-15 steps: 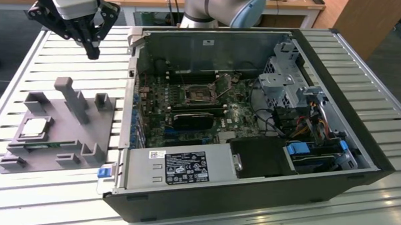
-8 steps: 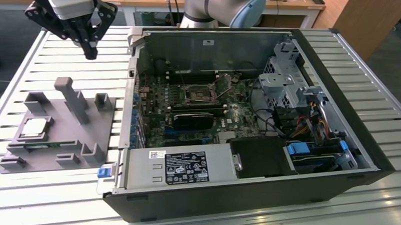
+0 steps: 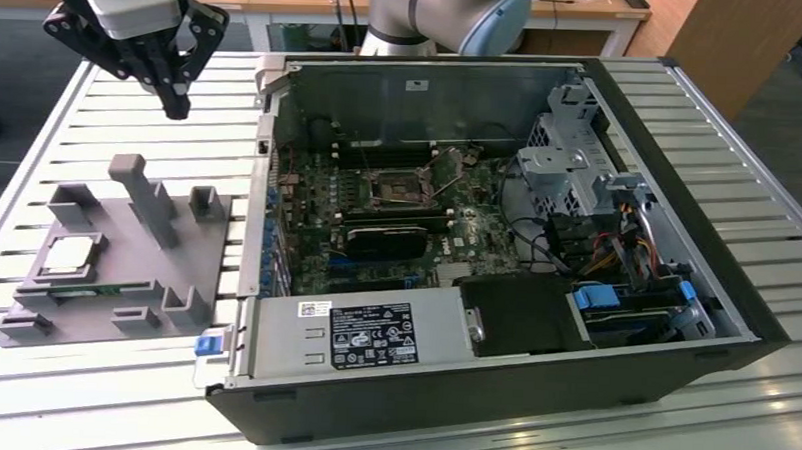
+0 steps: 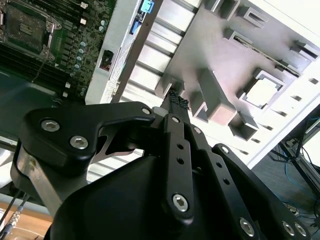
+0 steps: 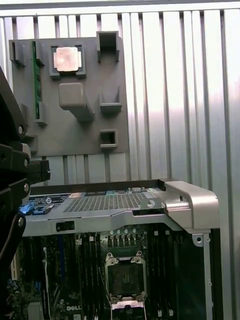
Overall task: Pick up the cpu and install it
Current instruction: 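Reach for the cpu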
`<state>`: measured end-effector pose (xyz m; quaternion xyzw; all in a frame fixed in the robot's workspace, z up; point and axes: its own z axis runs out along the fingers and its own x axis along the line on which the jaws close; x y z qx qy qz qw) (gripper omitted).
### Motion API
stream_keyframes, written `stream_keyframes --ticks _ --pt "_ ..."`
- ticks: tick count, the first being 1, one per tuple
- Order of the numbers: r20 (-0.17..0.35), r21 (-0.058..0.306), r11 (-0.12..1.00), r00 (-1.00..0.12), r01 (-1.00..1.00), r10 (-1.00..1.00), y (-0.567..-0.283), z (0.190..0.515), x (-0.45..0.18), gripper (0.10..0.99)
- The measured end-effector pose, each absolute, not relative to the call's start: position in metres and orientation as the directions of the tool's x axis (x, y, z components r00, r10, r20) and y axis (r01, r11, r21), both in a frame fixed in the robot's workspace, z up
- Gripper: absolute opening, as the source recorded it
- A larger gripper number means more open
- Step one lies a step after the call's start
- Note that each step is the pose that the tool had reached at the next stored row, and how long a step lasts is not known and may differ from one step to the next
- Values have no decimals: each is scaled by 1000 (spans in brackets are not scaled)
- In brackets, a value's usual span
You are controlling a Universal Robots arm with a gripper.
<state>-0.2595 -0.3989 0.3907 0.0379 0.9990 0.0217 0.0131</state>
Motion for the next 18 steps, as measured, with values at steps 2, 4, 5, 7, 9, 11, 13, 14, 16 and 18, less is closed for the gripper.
stream_keyframes --ticks 2,4,5,7,9,11,13,14,16,18 --pt "-24 44 996 -997 75 76 -399 391 -261 106" --pt "-24 44 996 -997 75 76 -399 391 -262 106" --pt "-24 44 996 -997 75 76 -399 391 -262 106" --pt "-24 44 996 -997 75 76 -399 391 -264 106" --pt "-24 44 996 -997 75 76 -399 391 -265 106" --pt "-24 44 996 -997 75 76 -399 390 -266 106" --pt "-24 44 996 -997 75 76 -399 390 -267 106" --pt "-24 44 996 -997 75 76 -399 390 -268 106" --pt "-24 44 996 -997 75 76 -399 390 -269 106" --pt "-24 44 996 -997 75 76 -399 390 -271 106"
